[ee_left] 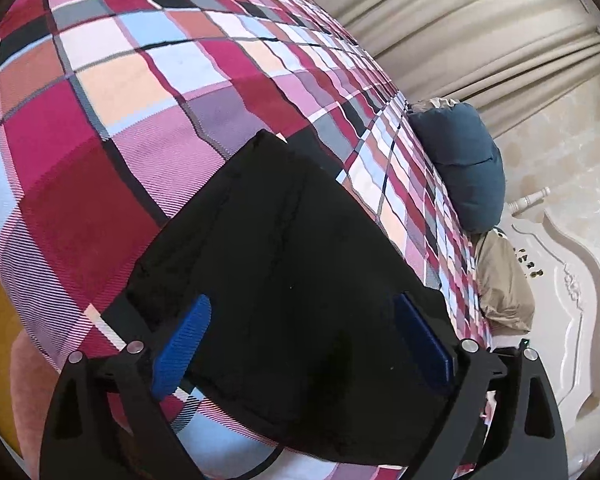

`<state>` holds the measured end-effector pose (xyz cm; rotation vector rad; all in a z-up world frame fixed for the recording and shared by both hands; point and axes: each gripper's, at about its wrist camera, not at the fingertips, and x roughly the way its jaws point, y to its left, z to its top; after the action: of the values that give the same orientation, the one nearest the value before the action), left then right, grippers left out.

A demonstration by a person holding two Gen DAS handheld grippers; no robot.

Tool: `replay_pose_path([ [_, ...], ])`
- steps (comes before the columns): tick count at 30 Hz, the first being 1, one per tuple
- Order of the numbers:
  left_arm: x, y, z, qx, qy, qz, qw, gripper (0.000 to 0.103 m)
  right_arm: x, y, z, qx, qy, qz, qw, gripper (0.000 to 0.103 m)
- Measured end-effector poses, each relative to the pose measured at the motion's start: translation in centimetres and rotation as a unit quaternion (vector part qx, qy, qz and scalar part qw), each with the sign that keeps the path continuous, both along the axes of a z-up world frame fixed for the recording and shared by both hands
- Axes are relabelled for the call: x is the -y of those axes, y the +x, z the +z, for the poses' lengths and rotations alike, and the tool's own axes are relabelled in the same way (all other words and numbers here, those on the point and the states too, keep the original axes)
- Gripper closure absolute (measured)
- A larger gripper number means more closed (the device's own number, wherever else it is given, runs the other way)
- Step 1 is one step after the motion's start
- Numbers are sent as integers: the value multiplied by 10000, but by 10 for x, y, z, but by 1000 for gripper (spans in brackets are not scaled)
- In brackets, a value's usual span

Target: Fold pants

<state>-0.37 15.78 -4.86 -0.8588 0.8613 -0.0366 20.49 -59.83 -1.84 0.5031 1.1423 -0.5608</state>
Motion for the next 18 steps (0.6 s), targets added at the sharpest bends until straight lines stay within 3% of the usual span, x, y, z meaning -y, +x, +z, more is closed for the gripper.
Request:
replay_pose_path([
  [6,-4,-2,4,65,-217,-71,9997,10,10,-75,43,1338,313,46,9905,97],
  [9,-1,-10,11,294,-358,-112,9989,10,20,-149,67,2043,526,-104,9774,97],
  [14,7,-28,25,701,-463,-229,9962,10,35,-252,86,2679,558,-649,9597,97],
  [18,-1,-38,23,798,-769,-158,9937,10,39,-312,71,2802,776,-962,9520,97],
])
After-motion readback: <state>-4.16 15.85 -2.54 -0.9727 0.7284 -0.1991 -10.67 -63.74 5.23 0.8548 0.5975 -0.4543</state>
